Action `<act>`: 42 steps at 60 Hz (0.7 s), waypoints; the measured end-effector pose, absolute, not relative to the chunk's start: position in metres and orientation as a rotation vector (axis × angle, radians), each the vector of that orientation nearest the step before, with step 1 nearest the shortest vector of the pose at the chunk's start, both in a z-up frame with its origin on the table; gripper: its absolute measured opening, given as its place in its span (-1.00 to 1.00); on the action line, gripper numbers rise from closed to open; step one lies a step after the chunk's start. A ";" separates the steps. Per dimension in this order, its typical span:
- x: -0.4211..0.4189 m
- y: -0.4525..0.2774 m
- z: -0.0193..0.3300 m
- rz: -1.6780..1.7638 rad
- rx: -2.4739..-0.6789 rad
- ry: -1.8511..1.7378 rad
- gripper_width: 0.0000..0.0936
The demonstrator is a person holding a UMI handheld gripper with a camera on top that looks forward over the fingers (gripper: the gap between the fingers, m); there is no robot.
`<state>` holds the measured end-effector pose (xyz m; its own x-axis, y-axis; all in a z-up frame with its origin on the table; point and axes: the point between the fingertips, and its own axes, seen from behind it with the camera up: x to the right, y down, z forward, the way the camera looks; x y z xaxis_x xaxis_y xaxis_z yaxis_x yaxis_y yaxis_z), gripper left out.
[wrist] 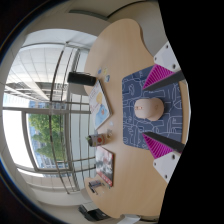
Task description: Arrange mouse
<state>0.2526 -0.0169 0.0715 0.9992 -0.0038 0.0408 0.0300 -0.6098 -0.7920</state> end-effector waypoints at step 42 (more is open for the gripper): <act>0.224 -0.209 0.199 -0.190 -2.099 0.028 0.81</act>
